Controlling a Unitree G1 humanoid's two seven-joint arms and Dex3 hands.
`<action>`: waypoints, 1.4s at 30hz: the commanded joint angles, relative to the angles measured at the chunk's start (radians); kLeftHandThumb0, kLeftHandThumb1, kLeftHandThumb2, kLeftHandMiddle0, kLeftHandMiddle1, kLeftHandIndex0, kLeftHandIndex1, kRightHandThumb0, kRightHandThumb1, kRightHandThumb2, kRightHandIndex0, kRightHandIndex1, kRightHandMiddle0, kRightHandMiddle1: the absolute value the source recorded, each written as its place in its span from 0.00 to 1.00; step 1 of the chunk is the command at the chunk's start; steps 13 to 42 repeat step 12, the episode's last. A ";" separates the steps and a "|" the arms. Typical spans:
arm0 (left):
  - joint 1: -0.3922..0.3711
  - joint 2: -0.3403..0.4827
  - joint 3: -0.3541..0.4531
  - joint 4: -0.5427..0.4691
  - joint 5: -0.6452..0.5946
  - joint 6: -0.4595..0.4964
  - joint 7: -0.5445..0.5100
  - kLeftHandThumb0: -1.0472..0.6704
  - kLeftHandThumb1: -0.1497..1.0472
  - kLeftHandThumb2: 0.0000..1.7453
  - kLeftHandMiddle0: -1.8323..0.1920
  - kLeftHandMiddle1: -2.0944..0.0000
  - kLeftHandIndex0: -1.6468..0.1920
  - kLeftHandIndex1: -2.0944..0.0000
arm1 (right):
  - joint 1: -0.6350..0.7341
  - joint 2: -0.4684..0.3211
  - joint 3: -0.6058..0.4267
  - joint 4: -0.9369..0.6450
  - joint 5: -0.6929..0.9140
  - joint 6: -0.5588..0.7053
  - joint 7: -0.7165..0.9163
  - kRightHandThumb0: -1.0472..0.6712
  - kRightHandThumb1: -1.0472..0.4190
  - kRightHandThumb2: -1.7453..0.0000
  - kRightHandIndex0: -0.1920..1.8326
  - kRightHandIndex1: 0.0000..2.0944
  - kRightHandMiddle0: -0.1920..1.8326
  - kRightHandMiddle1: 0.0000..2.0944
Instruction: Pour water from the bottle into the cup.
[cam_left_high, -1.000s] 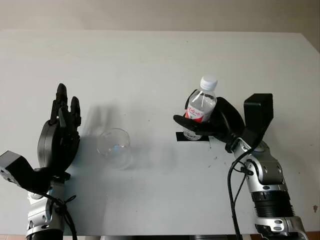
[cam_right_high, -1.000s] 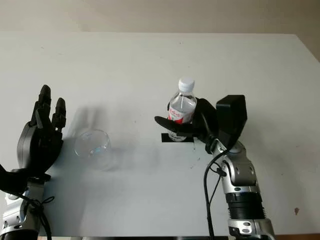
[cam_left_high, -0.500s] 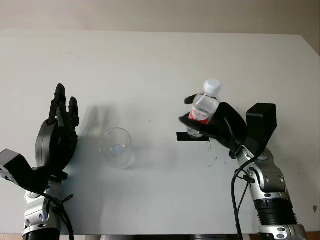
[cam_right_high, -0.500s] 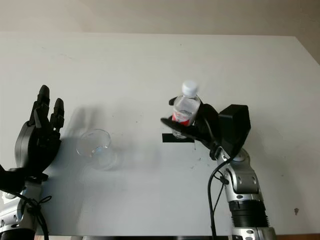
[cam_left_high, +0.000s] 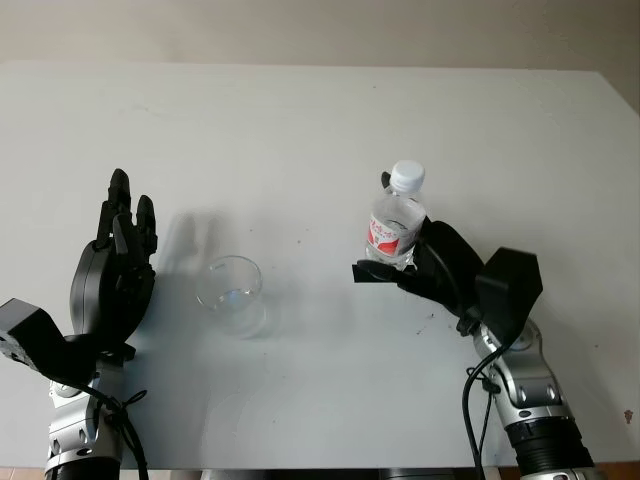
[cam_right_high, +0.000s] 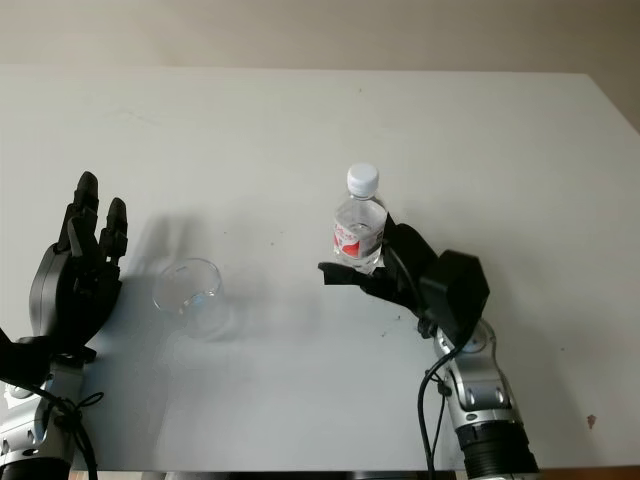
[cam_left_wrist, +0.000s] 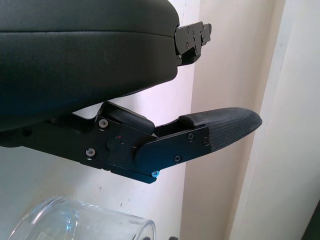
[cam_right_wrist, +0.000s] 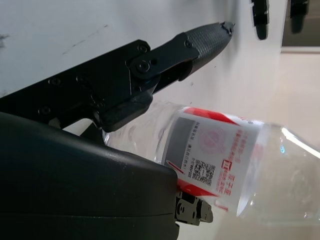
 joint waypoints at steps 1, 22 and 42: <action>0.015 -0.007 -0.002 0.008 0.002 -0.002 -0.003 0.15 1.00 0.40 1.00 1.00 1.00 1.00 | 0.022 -0.003 -0.001 -0.012 -0.018 -0.031 -0.028 0.06 0.11 0.97 0.00 0.00 0.00 0.00; 0.010 -0.007 0.000 0.021 -0.004 -0.007 -0.011 0.16 1.00 0.39 1.00 1.00 1.00 1.00 | 0.035 0.064 -0.039 -0.064 -0.040 -0.065 -0.240 0.06 0.08 0.96 0.00 0.00 0.00 0.00; 0.010 -0.007 0.000 0.021 -0.004 -0.007 -0.011 0.16 1.00 0.39 1.00 1.00 1.00 1.00 | 0.035 0.064 -0.039 -0.064 -0.040 -0.065 -0.240 0.06 0.08 0.96 0.00 0.00 0.00 0.00</action>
